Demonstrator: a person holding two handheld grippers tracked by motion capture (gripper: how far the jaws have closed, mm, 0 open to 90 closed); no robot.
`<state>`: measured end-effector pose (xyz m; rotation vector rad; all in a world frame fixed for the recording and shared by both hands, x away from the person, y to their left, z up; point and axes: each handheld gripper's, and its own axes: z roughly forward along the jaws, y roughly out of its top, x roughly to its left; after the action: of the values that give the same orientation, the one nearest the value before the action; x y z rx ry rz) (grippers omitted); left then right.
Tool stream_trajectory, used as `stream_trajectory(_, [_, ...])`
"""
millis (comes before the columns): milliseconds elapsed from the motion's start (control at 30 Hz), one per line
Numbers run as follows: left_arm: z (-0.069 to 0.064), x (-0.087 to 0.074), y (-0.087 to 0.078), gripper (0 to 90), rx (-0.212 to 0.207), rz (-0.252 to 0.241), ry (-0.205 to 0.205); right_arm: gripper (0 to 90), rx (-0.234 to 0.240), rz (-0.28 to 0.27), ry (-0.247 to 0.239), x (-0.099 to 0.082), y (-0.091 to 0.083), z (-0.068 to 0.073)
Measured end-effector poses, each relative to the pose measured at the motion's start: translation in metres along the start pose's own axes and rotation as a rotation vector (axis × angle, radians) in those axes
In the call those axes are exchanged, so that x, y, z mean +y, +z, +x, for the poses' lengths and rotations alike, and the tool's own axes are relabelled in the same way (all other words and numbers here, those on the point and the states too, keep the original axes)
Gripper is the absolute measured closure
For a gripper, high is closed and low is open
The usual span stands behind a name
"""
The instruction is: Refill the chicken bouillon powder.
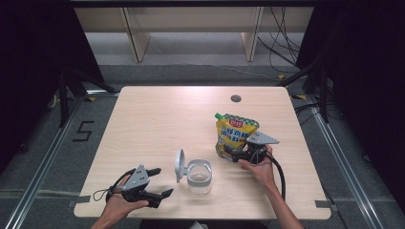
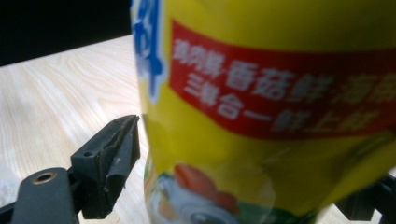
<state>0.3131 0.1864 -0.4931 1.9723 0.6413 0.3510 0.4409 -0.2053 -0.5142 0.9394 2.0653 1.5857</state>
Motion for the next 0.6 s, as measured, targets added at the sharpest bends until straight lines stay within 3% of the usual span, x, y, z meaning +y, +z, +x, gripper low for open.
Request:
stream_trajectory(100, [-0.0001,-0.0002,0.0,16.3,0.003,0.006,-0.001,15.8,0.007,-0.029,0.007,-0.0004,0.0029,-0.0028])
stream_trajectory(200, [-0.0003,-0.0001,0.0001,16.2,-0.001,0.008,-0.002,16.0,-0.002,-0.029,-0.005,-0.0005,0.0037,-0.0055])
stream_trajectory(367, [-0.0001,0.0,0.0011,16.2,0.001,0.011,0.008,17.1,-0.001,-0.026,0.015,0.0002,0.0039,-0.0066])
stream_trajectory(433, [-0.0021,-0.0005,0.0013,16.2,0.004,0.015,-0.014,19.2,-0.001,-0.034,-0.009,0.0007,0.0049,-0.009])
stream_trajectory(500, [-0.0014,-0.0002,0.0015,16.2,0.002,0.015,-0.003,20.6,0.023,-0.014,0.025,0.001,0.0044,-0.0083])
stream_trajectory(533, [-0.0007,-0.0001,0.0015,16.2,0.0,0.015,0.009,20.6,0.014,-0.044,0.008,0.0007,0.0066,-0.0091])
stream_trajectory(600, [-0.0012,-0.0008,0.0012,16.2,0.006,0.02,-0.01,21.0,0.021,-0.052,0.014,0.0009,0.0084,-0.0091])
